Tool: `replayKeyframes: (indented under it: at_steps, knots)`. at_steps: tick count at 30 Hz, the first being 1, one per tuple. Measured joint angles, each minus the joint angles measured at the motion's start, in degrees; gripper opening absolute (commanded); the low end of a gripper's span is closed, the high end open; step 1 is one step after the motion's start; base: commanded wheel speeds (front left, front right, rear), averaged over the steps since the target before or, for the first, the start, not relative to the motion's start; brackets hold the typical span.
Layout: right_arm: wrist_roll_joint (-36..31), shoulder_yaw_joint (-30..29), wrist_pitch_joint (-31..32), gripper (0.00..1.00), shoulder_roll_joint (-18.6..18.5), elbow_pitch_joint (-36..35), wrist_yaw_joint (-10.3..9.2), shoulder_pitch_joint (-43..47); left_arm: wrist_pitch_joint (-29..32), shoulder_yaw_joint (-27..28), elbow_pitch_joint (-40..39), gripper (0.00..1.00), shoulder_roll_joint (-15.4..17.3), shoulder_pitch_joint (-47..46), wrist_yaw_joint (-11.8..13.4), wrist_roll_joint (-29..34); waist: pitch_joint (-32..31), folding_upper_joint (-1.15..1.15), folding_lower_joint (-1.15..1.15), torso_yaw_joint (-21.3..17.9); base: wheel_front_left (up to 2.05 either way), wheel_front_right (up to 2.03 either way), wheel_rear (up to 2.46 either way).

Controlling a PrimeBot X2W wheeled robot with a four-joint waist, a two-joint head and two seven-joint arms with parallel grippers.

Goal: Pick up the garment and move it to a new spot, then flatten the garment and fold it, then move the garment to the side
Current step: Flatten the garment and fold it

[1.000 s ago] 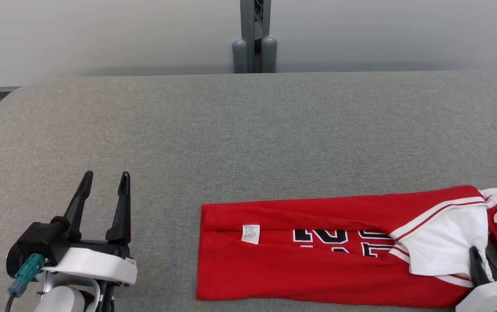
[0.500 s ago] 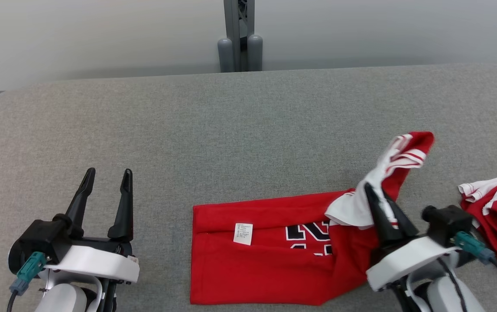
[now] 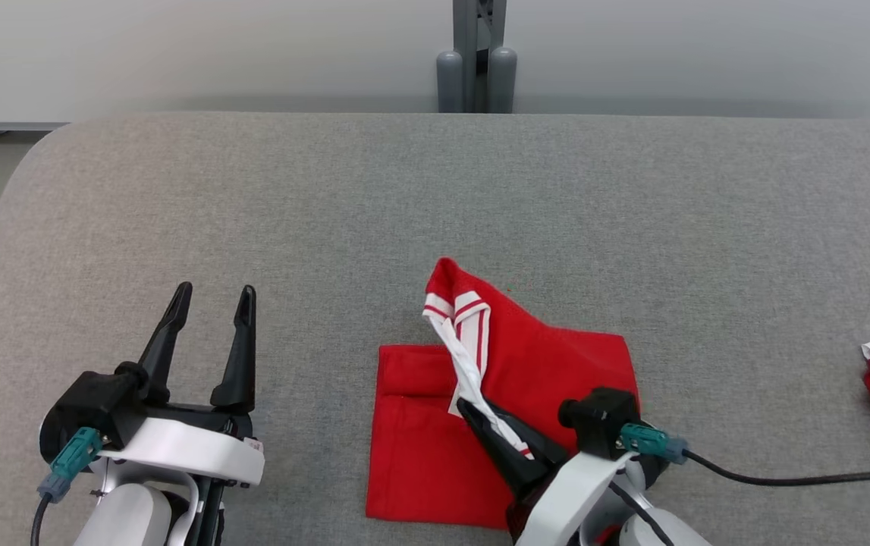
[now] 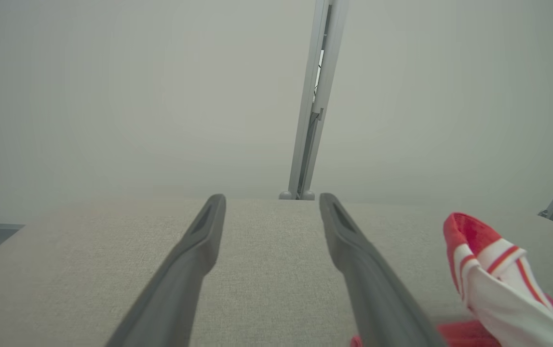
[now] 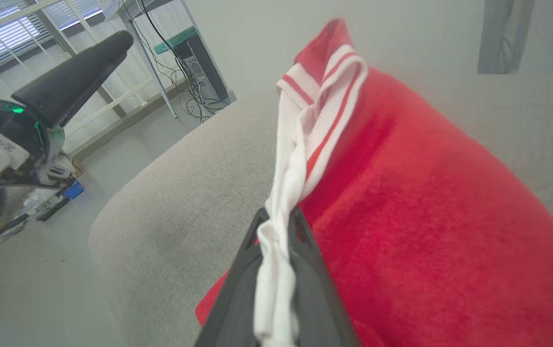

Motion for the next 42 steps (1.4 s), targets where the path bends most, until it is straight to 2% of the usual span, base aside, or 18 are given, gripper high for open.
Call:
replayKeyframes:
  at_steps: [10, 11, 12, 13, 20, 24, 27, 31, 32, 33, 34, 42]
  knots:
    - [6.6, 7.3, -1.6, 0.0, 0.0, 8.6, 0.0, -4.5, 0.0, 0.2, 0.3, 1.0, -0.6, -0.1, -0.3, 0.0, 1.0, 0.0, 0.0, 1.6, 0.0, 0.0, 0.0]
    - [7.3, 8.0, -1.6, 0.22, 0.0, 9.4, 0.0, -4.9, 0.0, 0.2, 0.3, 1.0, -0.7, -0.1, -0.3, 0.1, 1.1, 0.0, 0.0, 1.7, 0.0, 0.0, 0.0]
    - [8.1, 8.8, -1.9, 0.76, -0.1, 9.6, 0.0, -5.2, 0.0, 0.2, 0.3, 1.0, -0.7, -0.2, -0.4, 0.2, 1.2, 0.0, 0.0, 1.7, 0.0, 0.0, 0.0]
    - [9.1, 9.7, -2.2, 1.0, -0.1, 9.6, 0.0, -5.6, 0.0, 0.2, 0.3, 1.0, -0.8, -0.3, -0.5, 0.3, 1.3, 0.0, 0.0, 1.7, 0.0, 0.0, 0.0]
    - [14.7, 16.9, -3.8, 1.0, 0.0, 7.7, 0.0, -7.8, 0.0, 0.4, 0.7, 1.0, -1.2, -0.5, -1.0, 0.4, 1.3, 0.0, 0.0, 1.5, 0.0, 0.0, 0.0]
    - [15.2, 16.2, -8.1, 1.0, 0.1, 5.7, 0.0, -8.8, 0.0, 0.7, 1.0, 1.0, -1.2, -0.5, -1.0, 0.4, 0.9, 0.0, 0.0, 1.2, 0.0, 0.0, 0.0]
    - [13.3, 11.5, -10.6, 1.0, 0.0, 5.1, 0.0, -9.0, 0.0, 1.3, 1.0, 1.0, -1.1, -0.4, -0.9, 0.5, 0.4, 0.0, 0.0, 0.8, 0.0, 0.0, 0.0]
    - [8.5, 1.5, -12.1, 1.0, -0.4, 3.6, 0.0, -8.3, 0.0, 2.0, 0.6, 1.0, -0.6, 0.1, -0.2, 0.5, -0.4, 0.0, 0.0, -0.1, 0.0, 0.0, 0.0]
    - [8.5, 1.5, -12.1, 1.0, -0.4, 3.6, 0.0, -8.3, 0.0, 2.0, 0.6, 1.0, -0.6, 0.1, -0.2, 0.5, -0.4, 0.0, 0.0, -0.1, 0.0, 0.0, 0.0]
    - [6.1, -3.9, -12.3, 1.0, -0.9, 2.3, 0.0, -6.9, -0.1, 2.3, 0.3, 1.0, -0.4, 0.4, 0.1, 0.6, -0.8, 0.0, 0.0, -0.6, 0.0, 0.0, 0.0]
    - [6.1, -3.9, -12.3, 1.0, -0.9, 2.3, 0.0, -6.9, -0.1, 2.3, 0.3, 1.0, -0.4, 0.4, 0.1, 0.6, -0.8, 0.0, 0.0, -0.6, 0.0, 0.0, 0.0]
    - [-4.9, -22.9, -11.2, 1.0, -2.3, -3.3, 0.0, 0.2, 0.6, 2.8, -1.6, 1.0, 0.7, 2.4, 1.7, 1.0, -2.9, 0.0, 0.0, -2.5, 0.0, 0.0, 0.0]
